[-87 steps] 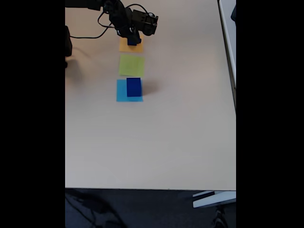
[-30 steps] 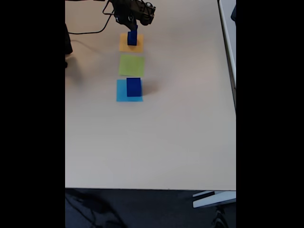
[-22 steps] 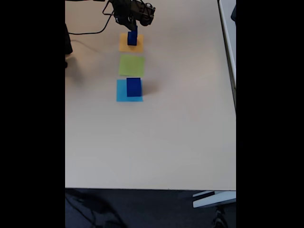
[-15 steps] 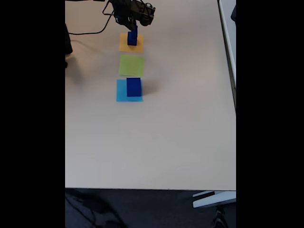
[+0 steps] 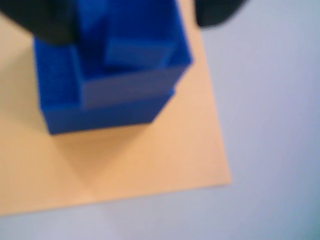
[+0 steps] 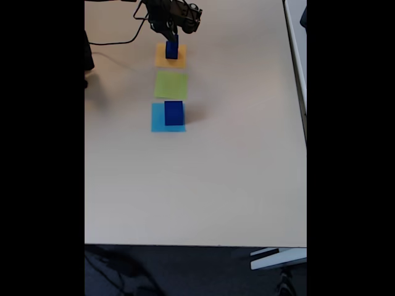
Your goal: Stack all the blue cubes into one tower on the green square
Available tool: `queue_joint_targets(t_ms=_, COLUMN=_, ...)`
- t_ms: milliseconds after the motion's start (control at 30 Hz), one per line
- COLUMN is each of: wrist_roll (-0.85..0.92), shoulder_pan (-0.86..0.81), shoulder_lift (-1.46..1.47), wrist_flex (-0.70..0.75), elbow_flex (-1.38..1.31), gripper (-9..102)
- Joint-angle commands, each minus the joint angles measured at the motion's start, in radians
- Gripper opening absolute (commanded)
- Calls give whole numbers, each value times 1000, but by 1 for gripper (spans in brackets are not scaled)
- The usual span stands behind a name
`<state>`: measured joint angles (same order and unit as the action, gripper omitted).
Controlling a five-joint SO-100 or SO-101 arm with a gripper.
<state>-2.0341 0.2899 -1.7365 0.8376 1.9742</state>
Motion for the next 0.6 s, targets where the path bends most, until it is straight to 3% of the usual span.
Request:
queue_joint_targets(t_ms=0, wrist_roll=9, shoulder_pan=11, shoulder_lift=-32, wrist_flex=-20, elbow_flex=-44, gripper=14)
queue_joint_targets(t_ms=567, wrist_roll=190, shoulder_pan=-101, shoulder_lift=-12, wrist_flex=66, elbow_flex=-334, gripper=16)
